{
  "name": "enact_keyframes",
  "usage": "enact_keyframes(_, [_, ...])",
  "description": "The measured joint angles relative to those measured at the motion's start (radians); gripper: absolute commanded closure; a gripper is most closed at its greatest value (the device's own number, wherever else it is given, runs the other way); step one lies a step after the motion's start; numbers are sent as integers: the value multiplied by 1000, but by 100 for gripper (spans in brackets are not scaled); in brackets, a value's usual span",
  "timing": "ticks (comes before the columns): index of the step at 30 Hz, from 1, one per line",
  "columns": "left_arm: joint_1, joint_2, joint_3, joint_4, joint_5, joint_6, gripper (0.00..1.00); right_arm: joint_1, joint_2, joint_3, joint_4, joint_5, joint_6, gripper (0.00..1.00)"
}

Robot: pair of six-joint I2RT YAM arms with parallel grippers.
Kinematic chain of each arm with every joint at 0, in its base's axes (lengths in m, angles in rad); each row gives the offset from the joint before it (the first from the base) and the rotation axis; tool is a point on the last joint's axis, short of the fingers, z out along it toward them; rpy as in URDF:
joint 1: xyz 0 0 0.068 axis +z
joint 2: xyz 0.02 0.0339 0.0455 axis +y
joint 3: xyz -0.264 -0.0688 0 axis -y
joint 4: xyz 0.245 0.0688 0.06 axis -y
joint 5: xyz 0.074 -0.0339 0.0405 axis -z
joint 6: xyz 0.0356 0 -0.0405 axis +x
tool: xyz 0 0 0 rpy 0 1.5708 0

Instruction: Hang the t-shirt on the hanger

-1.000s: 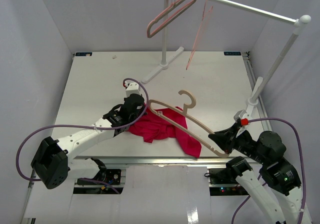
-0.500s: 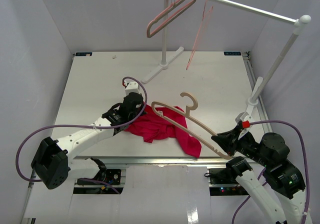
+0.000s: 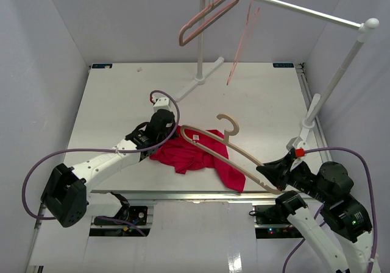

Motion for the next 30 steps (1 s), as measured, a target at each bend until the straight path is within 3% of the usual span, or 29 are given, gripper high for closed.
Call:
enact_keyframes(23, [2,-63,16,-3,108,-6,100,-1,80,-53,126,-26,-11,92])
enact_keyframes(30, [3,-85,72,-28,150,5,100,-1,172,-59,219,-51,15,92])
